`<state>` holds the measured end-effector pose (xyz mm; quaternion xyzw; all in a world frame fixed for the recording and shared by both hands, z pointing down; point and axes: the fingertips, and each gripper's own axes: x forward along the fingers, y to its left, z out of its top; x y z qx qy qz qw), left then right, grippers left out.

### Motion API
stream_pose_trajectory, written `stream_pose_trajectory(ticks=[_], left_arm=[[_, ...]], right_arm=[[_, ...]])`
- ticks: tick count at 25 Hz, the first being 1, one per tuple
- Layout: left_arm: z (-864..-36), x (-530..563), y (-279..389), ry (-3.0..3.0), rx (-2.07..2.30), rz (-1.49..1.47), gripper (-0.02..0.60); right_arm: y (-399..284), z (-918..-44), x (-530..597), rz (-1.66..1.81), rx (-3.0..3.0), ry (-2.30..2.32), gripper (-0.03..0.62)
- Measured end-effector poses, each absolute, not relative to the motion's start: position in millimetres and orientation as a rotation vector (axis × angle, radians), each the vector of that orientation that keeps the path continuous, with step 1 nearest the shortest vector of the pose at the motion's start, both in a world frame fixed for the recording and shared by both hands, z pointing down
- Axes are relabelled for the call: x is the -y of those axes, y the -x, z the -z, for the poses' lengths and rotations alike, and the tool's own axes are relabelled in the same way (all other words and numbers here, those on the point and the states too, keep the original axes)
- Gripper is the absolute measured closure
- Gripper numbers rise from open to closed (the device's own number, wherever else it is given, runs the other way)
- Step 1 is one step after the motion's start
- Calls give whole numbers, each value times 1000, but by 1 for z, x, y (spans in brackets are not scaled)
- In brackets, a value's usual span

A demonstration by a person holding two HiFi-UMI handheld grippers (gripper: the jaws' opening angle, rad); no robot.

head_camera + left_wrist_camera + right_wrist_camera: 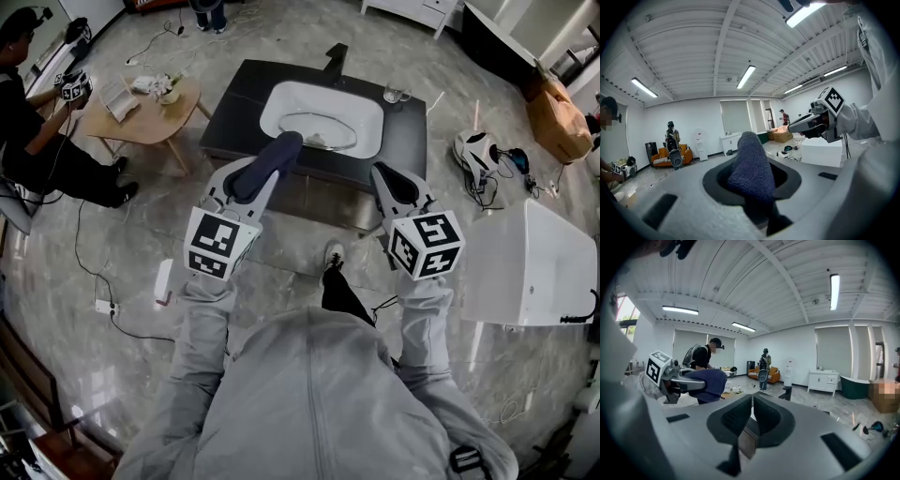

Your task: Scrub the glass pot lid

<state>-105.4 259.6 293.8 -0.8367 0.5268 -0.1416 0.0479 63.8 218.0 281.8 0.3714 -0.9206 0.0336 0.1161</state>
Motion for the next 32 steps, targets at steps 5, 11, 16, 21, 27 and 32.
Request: stream_pose_trajectory(ticks=[5, 11, 16, 21, 27, 32], left_arm=[[-305, -214, 106, 2565, -1627, 459, 472], [-306, -136, 100, 2549, -1640, 510, 472], [-310, -73, 96, 2536, -1645, 577, 472], [-328, -26, 94, 2566, -1675, 645, 472], [-343, 16, 86, 2594, -1676, 714, 472], [-365, 37, 86, 2607, -1701, 807, 472]], right_arm=[[-67, -295, -171, -128, 2684, -1081, 559], [-73, -297, -90, -155, 2698, -1070, 559], [-73, -308, -27, -204, 2693, -1021, 559], [-73, -319, 19, -249, 2690, -981, 559], [-72, -336, 59, -290, 2678, -935, 559], [-74, -356, 78, -362, 2670, -899, 559]])
